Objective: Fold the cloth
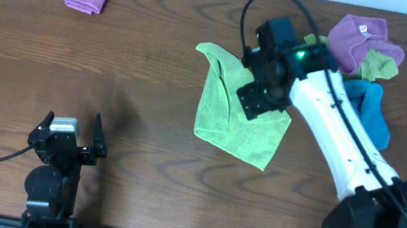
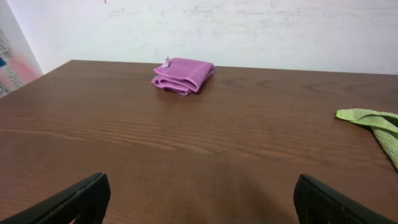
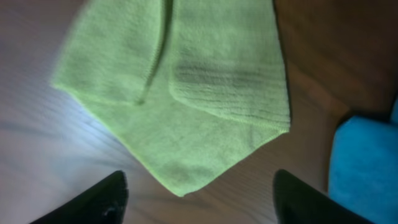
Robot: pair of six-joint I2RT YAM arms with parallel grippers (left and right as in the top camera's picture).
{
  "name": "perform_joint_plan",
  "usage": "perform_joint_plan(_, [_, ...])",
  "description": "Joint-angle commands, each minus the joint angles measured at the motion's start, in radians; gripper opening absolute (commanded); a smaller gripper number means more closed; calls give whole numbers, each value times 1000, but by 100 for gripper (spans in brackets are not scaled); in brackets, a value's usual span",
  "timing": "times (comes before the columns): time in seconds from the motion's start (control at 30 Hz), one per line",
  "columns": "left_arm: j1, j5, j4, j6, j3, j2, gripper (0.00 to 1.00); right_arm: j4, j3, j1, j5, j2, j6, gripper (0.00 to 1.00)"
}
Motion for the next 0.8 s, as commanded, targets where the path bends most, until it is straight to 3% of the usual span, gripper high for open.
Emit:
perform_joint_plan(0.0, [4,-18,-27,14,-31,-5,95,45,-90,24,62,2,-29,68])
perform_joint_plan(0.13, [4,-18,-27,14,-31,-5,95,108,-164,59,83,2,-59,61])
perform_joint_plan(0.4, [4,-18,-27,14,-31,-5,95,319,-242,104,147,21,-134,61])
perform_joint_plan(0.77, [4,-18,-27,14,-31,-5,95,365,-246,98,182,140,-200,52])
